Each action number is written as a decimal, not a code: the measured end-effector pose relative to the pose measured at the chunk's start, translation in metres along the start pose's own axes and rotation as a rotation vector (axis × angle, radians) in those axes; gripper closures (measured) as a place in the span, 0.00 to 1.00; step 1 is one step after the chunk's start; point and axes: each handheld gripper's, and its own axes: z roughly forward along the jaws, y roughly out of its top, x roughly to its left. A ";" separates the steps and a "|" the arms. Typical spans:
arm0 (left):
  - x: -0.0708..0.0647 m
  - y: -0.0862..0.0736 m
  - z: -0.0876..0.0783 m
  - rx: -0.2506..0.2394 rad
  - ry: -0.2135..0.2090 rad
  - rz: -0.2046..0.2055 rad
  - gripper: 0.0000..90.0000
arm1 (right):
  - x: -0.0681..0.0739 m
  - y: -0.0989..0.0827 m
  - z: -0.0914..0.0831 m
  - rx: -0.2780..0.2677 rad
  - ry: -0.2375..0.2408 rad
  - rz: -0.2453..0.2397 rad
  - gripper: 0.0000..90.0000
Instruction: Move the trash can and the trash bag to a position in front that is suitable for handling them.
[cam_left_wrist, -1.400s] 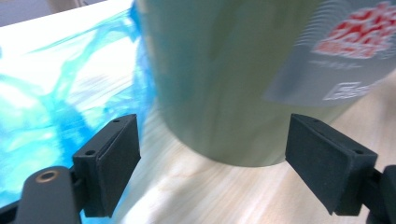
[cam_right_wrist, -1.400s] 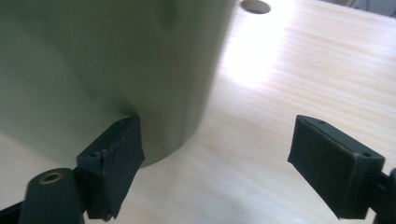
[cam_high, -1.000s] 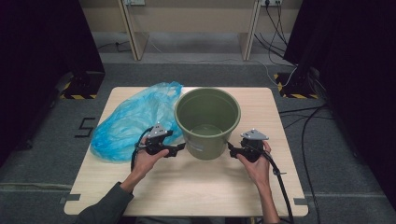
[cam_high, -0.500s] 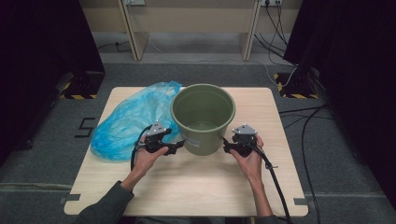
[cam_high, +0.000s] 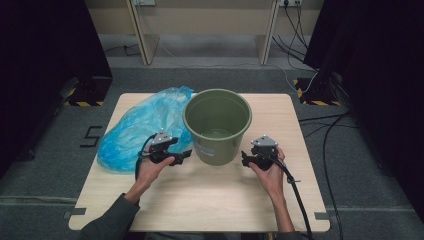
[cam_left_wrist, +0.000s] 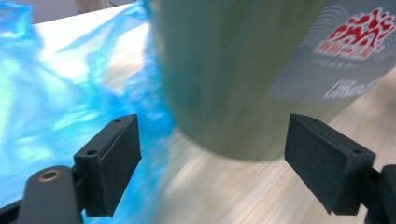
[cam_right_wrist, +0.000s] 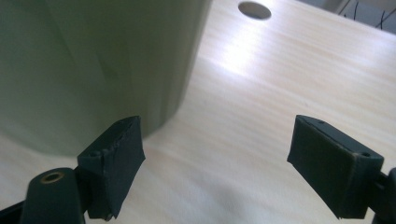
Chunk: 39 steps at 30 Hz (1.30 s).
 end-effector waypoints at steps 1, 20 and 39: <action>0.005 -0.001 -0.006 0.003 0.012 0.005 0.20 | -0.003 -0.008 -0.005 0.014 -0.008 0.000 0.20; 0.111 -0.063 -0.116 0.170 0.265 -0.082 0.58 | -0.020 -0.056 -0.028 0.069 -0.026 0.027 0.21; 0.026 -0.065 -0.083 0.187 0.010 0.053 0.70 | -0.022 -0.063 -0.035 0.069 -0.019 0.051 0.21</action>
